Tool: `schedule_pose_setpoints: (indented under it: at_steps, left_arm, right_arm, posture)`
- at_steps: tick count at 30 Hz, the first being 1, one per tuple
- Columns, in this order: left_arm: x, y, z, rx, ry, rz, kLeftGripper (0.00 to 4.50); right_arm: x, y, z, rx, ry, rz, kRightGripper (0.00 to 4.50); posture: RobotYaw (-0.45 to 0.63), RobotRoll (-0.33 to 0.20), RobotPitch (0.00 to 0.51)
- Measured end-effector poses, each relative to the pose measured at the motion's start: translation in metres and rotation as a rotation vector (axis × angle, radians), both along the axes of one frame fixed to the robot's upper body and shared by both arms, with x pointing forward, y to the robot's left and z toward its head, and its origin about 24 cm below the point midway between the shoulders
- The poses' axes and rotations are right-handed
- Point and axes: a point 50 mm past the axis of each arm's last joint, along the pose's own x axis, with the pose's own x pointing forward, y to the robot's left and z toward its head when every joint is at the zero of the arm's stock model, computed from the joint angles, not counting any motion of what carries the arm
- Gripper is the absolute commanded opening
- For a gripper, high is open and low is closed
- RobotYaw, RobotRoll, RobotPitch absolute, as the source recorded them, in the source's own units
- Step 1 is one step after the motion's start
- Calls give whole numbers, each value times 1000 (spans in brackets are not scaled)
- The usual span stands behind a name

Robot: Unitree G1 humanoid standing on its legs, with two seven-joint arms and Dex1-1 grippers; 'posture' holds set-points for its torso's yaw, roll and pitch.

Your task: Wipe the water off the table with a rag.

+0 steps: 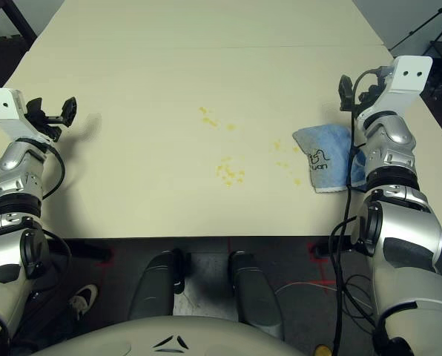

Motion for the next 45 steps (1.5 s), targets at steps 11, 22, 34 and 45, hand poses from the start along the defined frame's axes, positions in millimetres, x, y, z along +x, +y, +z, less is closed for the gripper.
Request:
schedule_pose_setpoints:
  at_steps: [11, 22, 34, 45]
  left_arm:
    - [0, 0, 0, 1, 0, -3, 4500]
    - [2, -1, 14, 19, -28, -101, 4500]
    - [-23, -55, 34, 32, -10, -838, 4500]
    - [-51, -83, 38, 160, 115, -1194, 4500]
  right_arm:
    - [-1, 0, -2, 0, 5, 0, 4448]
    - [-7, -3, -14, -5, 30, -8, 4448]
    - [-7, -4, -12, -8, 30, -7, 4448]
    - [-6, -4, -11, -1, 56, 34, 4448]
  posture:
    - [136, 0, 190]
    - [120, 0, 203]
    - [134, 0, 198]
    - [154, 0, 203]
